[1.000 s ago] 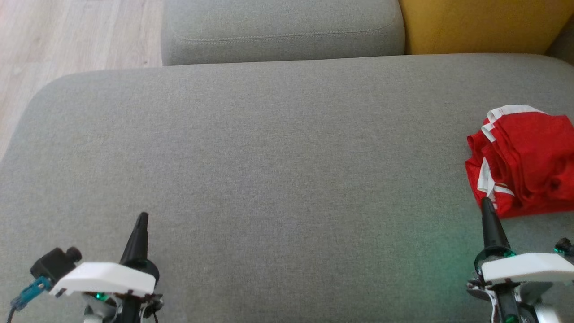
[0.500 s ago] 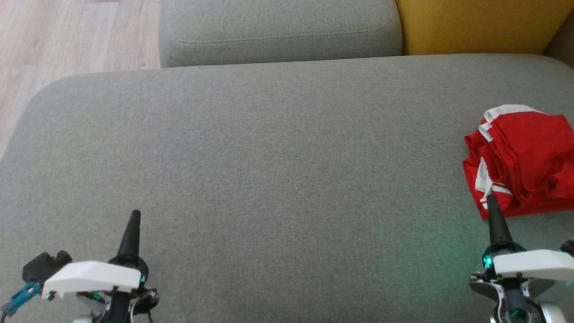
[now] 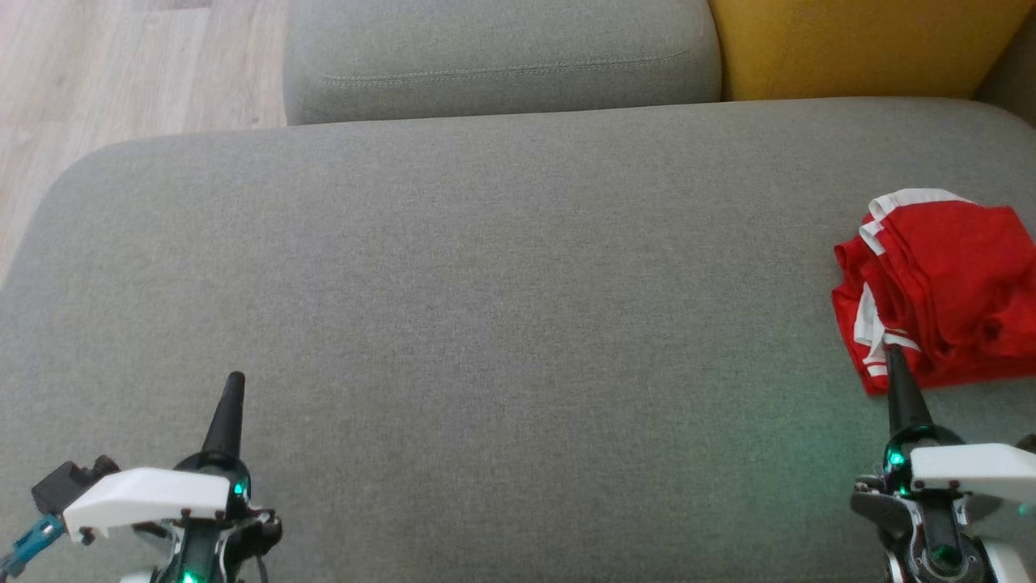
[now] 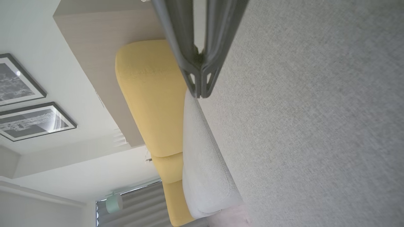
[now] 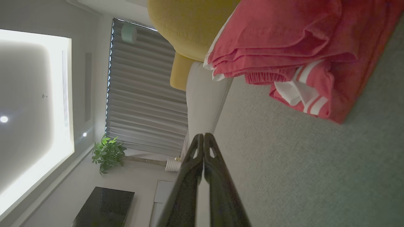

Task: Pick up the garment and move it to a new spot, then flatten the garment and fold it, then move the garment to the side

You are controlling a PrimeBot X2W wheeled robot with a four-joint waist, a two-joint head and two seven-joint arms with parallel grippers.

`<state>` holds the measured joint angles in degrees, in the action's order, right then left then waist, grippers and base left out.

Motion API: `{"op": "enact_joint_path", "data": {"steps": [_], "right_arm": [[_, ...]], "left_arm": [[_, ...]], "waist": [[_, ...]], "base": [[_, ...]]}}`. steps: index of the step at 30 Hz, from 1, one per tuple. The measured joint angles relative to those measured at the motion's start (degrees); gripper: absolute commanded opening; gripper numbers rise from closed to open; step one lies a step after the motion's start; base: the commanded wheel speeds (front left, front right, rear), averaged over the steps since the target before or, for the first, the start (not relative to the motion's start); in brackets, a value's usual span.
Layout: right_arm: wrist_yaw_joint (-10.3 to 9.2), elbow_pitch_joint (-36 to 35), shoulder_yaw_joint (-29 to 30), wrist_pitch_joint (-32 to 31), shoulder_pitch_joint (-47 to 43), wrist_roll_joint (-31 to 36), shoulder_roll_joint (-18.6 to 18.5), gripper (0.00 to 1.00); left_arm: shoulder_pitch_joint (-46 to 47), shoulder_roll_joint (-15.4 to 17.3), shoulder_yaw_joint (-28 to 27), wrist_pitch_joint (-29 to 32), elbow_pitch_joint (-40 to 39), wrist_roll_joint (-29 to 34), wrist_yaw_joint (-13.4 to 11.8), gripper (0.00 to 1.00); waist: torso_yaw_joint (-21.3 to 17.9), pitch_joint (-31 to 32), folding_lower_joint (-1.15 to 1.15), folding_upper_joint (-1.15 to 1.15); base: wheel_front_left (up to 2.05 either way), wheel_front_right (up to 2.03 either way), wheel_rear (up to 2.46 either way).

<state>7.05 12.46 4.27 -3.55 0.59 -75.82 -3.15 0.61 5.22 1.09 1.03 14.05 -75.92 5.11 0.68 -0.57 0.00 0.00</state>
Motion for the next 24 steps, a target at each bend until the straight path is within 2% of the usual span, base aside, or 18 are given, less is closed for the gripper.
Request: {"op": "enact_joint_path", "data": {"steps": [24], "right_arm": [[0.0, 2.9, 1.4, -1.0, 2.1, -15.6, 0.0, 0.0]], "left_arm": [[2.0, -1.7, -3.8, 3.8, 1.4, -15.2, 1.8, 0.0]], "waist": [[-0.6, 0.4, 0.0, 0.0]], "base": [[0.0, 0.0, 0.0]]}}
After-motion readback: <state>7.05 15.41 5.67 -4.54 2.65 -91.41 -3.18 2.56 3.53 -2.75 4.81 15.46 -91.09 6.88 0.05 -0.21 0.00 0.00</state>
